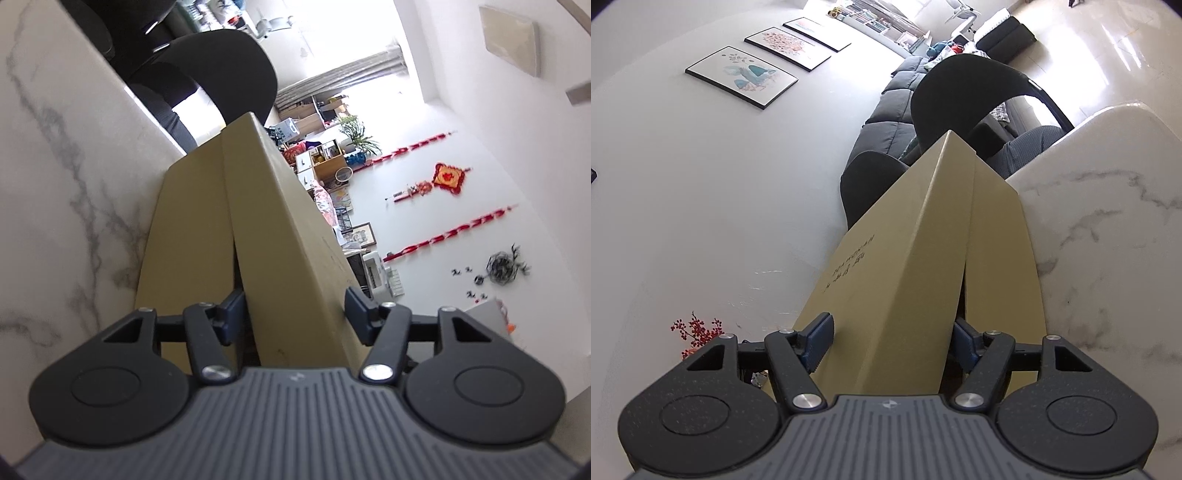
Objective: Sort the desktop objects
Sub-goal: 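Lower the lid rim onto the box opening with both grippers, then press the lid down over the box with both grippers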
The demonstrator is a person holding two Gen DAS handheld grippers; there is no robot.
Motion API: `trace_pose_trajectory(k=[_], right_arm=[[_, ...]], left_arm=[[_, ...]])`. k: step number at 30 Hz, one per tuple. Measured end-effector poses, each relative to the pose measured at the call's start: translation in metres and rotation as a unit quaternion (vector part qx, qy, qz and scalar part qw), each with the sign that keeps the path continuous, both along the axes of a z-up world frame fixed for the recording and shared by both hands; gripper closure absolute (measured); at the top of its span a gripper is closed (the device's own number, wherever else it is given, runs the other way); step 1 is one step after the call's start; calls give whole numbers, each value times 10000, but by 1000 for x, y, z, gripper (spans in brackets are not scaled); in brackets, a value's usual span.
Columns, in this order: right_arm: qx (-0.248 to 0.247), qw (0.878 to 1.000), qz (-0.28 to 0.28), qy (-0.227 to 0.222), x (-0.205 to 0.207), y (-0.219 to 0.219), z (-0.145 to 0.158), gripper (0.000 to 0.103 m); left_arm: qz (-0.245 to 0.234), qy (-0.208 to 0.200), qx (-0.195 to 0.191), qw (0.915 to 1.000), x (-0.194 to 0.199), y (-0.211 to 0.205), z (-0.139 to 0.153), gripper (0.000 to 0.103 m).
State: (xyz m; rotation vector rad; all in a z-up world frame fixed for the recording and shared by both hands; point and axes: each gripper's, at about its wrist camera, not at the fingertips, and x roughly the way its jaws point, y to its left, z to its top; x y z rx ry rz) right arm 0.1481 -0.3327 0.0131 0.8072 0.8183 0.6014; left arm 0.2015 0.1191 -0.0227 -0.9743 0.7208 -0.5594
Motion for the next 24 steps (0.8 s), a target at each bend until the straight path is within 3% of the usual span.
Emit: trace_pose_trajectory(k=[8, 16, 24], right_arm=[[-459, 9986, -22, -254, -9, 10, 14, 25], [-548, 9983, -73, -197, -13, 9, 18, 24], [-464, 9989, 19, -5, -24, 8, 16, 24]], left_arm=[[-113, -338, 673, 9971, -4, -13, 15, 34], [-160, -558, 1393, 9886, -14, -21, 32, 18], [-186, -575, 1376, 9886, -24, -12, 29, 17]])
